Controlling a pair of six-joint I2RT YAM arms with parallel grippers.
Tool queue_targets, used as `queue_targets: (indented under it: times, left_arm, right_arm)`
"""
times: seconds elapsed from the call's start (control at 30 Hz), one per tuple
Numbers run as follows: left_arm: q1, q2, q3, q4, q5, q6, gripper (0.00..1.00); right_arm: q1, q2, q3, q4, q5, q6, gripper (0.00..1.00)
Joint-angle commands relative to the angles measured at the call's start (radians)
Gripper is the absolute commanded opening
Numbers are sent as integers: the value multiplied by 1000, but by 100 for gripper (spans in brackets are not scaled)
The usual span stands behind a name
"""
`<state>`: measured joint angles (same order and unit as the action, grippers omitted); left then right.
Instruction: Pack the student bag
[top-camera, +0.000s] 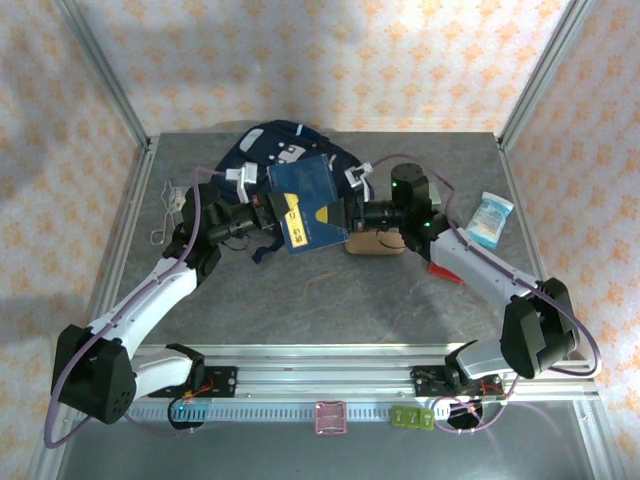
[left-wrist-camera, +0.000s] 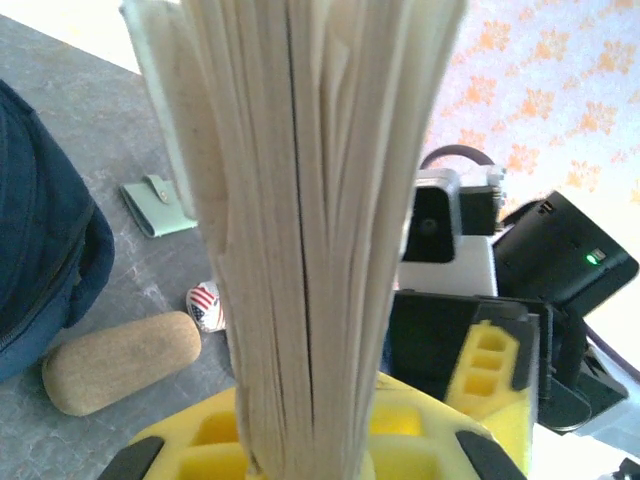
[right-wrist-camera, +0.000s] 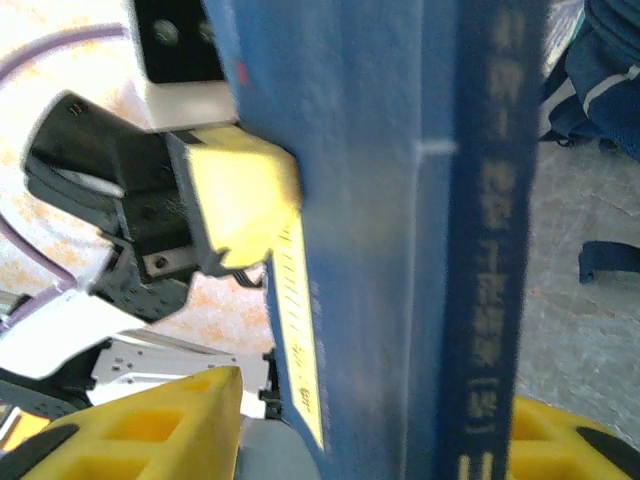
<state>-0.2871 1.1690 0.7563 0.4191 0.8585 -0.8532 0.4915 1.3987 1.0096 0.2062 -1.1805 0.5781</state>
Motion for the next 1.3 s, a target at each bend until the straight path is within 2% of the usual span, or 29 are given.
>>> queue_targets:
  times: [0.0, 0.07, 0.13, 0.27, 0.37, 0.53, 0.57, 0.63, 0.67, 0.7, 0.73, 0.77, 0.8, 0.87, 0.93, 1.07, 1.17, 1.27]
  left_arm:
    - [11, -15, -63, 277, -125, -171, 0]
    - [11, -8, -104, 403, -187, -244, 0]
    - [10, 13, -142, 544, -230, -320, 0]
    - [1, 46, -182, 706, -285, -415, 0]
    - [-24, 51, -185, 728, -321, -419, 0]
    - [-74, 39, -202, 737, -406, -410, 0]
    - [-81, 40, -201, 737, -411, -404, 0]
    - [-95, 49, -185, 714, -404, -390, 0]
    - [-103, 58, -174, 708, -396, -383, 0]
    - [-109, 65, -168, 702, -392, -379, 6]
    - [-110, 72, -167, 695, -390, -380, 17]
    - [-110, 75, -169, 693, -392, -379, 28]
    - [-109, 74, -173, 679, -399, -363, 36]
    - [-107, 66, -158, 570, -407, -294, 45]
    - [-108, 58, -105, 361, -418, -164, 52]
    - [-110, 112, 13, 66, -458, 32, 61]
    - [-114, 218, 136, -138, -513, 144, 62]
    - [-120, 351, 272, -274, -526, 223, 60]
  right_arm:
    - [-1, -56, -38, 199, 22, 110, 53]
    - [6, -84, -101, 326, 56, 191, 59]
    - [21, -99, -152, 435, 90, 252, 60]
    - [56, -110, -200, 503, 185, 283, 62]
    - [76, -104, -224, 581, 245, 319, 62]
    - [109, -56, -202, 615, 299, 339, 59]
    - [114, -45, -196, 614, 302, 341, 57]
    - [118, -25, -190, 617, 318, 355, 44]
    - [119, -17, -191, 621, 328, 363, 29]
    - [119, -11, -192, 636, 331, 367, 16]
    - [118, -13, -191, 631, 340, 362, 6]
    - [116, -17, -189, 608, 355, 351, 0]
    - [110, -30, -186, 570, 375, 334, 0]
    - [88, -61, -193, 519, 402, 311, 0]
    - [45, -99, -205, 470, 412, 298, 0]
    - [-53, -179, -212, 317, 457, 243, 0]
    - [-126, -214, -228, 239, 494, 218, 0]
    - [-192, -273, -239, 155, 551, 200, 0]
